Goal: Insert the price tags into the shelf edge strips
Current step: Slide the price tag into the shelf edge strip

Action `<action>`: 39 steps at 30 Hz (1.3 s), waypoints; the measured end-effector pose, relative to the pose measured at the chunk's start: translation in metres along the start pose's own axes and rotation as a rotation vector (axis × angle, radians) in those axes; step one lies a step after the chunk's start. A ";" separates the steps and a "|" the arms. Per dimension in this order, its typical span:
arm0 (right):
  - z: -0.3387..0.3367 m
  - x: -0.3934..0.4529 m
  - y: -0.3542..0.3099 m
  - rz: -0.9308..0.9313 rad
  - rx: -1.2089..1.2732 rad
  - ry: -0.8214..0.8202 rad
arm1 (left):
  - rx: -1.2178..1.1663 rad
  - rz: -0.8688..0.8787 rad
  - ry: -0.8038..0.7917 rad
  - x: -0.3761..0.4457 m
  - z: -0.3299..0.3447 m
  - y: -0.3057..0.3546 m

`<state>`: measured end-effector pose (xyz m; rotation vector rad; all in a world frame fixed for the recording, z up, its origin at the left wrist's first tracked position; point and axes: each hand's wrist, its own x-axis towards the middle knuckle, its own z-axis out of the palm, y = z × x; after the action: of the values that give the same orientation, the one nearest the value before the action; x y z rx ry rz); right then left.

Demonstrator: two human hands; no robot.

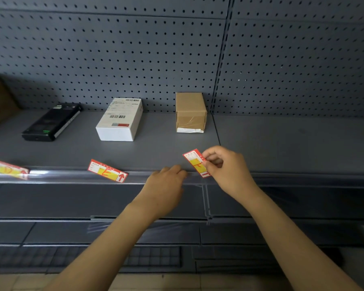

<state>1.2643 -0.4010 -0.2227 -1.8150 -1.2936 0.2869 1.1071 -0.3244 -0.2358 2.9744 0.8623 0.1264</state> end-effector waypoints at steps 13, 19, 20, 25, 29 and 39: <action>-0.003 -0.004 0.003 -0.002 -0.019 0.011 | -0.006 0.002 0.051 0.000 0.005 0.005; -0.005 -0.003 0.004 -0.012 -0.003 0.018 | 0.039 -0.031 -0.012 0.000 0.010 0.012; -0.005 -0.004 0.004 -0.018 0.003 0.020 | 0.049 -0.019 0.007 -0.002 0.012 0.014; -0.008 -0.001 0.007 -0.023 0.015 0.019 | 0.106 -0.021 0.043 -0.003 0.010 0.011; -0.007 0.002 0.007 -0.029 0.016 0.007 | 0.111 -0.030 0.051 0.000 0.006 0.011; 0.000 0.006 0.008 -0.048 0.032 -0.010 | 0.098 -0.054 0.058 0.007 0.004 0.009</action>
<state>1.2718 -0.3962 -0.2267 -1.7557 -1.3301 0.2891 1.1182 -0.3286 -0.2390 3.0483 0.9829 0.1744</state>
